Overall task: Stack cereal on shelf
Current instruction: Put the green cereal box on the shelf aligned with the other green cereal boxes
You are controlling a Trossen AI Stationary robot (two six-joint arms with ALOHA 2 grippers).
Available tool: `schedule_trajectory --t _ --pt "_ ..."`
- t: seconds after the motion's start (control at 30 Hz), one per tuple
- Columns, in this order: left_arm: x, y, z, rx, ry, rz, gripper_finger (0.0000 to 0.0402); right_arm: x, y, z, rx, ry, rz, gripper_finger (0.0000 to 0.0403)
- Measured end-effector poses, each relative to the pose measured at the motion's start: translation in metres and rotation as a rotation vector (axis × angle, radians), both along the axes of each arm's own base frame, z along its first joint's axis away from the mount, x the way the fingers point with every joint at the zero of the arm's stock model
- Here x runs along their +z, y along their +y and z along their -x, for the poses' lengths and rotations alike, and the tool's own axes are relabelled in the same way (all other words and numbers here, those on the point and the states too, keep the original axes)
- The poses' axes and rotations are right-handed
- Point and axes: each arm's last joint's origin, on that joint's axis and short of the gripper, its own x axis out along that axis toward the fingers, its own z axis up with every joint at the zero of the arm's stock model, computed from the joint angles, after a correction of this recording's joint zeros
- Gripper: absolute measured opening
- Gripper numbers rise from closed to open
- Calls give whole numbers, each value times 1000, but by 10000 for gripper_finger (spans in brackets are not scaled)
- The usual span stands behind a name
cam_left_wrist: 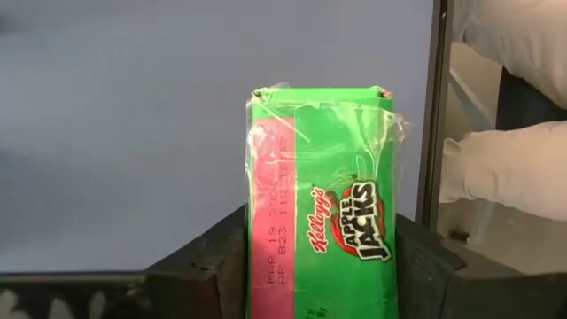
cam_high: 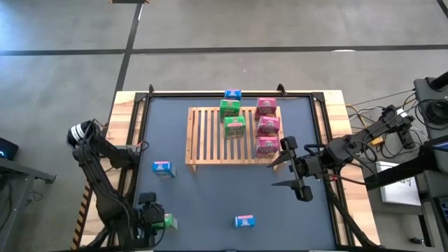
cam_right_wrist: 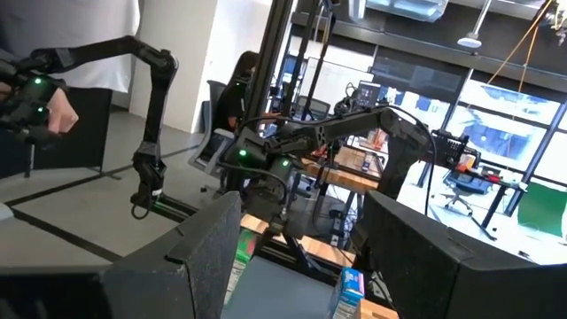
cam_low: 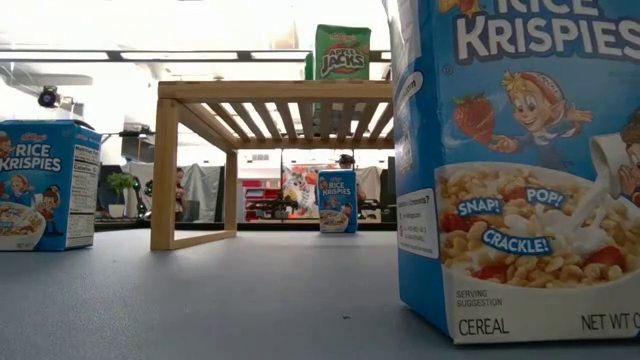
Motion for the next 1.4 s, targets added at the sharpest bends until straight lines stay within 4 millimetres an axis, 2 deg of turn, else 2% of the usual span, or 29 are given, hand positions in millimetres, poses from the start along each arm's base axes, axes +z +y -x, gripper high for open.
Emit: schedule_trajectory --t 0.17,0.33,0.53,0.73,0.97,1.2,1.4 --pt "15 10 -4 -5 -33 -24 173 0 0 0 0 0 1 228" --pt "39 27 -19 -30 -163 -100 173 3 -2 4 -2 -17 5 228" --pt "61 68 -54 -13 -288 -246 173 8 -5 10 -5 -42 7 228" --pt "80 112 -93 -93 -353 -220 173 11 -8 16 -7 -43 -1 228" --pt "101 157 -104 -101 -439 -195 173 9 -11 19 -28 3 -14 228" --pt "110 180 -111 -109 -475 -189 173 8 -11 18 -50 10 0 228" --pt "134 186 -128 -155 -440 -254 173 7 -12 18 -74 12 6 228"
